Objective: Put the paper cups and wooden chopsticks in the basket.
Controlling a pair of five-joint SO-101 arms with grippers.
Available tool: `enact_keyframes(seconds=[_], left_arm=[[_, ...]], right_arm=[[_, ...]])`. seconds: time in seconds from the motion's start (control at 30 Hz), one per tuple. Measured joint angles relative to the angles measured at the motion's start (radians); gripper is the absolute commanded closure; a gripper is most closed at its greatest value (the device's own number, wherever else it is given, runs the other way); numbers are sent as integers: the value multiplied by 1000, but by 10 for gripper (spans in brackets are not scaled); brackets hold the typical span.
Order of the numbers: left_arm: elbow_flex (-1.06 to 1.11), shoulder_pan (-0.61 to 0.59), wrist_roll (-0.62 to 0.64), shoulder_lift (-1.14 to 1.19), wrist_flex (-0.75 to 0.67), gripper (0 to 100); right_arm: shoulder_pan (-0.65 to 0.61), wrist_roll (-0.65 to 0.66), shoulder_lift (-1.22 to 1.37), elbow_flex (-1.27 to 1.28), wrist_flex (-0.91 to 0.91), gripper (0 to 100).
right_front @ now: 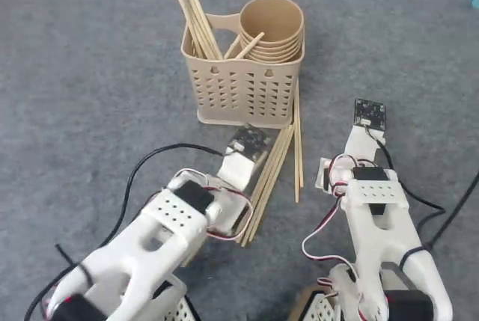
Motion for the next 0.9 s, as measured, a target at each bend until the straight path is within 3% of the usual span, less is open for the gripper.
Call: enact_keyframes(seconds=[0.13,0.27,0.63,0.9], left_arm=[[-86,0,-140,-101,238,988],[-120,0,-221,-209,347,988],[-126,0,-427,-509,463,988],[-126,0,-431,-835,411,988]], right_arm=[[0,0,0,0,0,936],[0,0,0,0,0,936],[0,0,0,0,0,936],[0,0,0,0,0,936]])
